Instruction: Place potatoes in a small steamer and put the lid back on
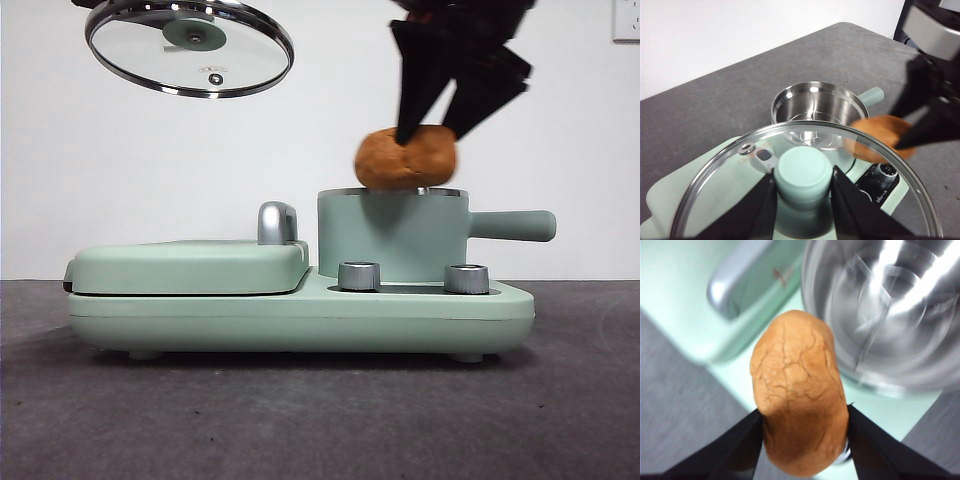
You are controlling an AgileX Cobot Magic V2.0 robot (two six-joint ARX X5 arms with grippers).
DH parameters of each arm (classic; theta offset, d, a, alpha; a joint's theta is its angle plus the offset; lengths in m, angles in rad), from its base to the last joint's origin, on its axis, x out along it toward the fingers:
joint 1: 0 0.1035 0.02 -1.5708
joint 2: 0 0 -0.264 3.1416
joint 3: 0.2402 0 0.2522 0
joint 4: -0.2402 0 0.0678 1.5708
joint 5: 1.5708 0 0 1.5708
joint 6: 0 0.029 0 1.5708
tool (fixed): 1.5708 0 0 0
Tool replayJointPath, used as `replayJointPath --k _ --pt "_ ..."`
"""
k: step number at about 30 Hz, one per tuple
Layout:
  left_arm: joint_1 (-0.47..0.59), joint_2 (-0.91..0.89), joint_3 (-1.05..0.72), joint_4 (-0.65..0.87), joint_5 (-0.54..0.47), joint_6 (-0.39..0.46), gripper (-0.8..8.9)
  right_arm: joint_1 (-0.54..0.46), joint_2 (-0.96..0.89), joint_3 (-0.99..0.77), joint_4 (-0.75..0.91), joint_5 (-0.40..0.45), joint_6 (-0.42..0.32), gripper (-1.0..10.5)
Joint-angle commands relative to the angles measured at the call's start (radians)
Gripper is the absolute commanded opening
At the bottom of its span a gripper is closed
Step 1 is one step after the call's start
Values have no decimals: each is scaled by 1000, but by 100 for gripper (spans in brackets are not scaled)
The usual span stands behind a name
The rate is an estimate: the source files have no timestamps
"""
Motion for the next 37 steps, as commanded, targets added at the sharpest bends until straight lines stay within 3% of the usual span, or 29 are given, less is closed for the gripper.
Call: replayJointPath --k 1,12,37 --pt "-2 -2 16 29 0 7 14 -2 66 85 8 9 -11 204" --pt "-2 -2 16 26 0 6 14 -32 187 281 18 10 -11 204" --pt "-2 -2 16 21 0 3 14 -95 361 283 67 18 -20 206"
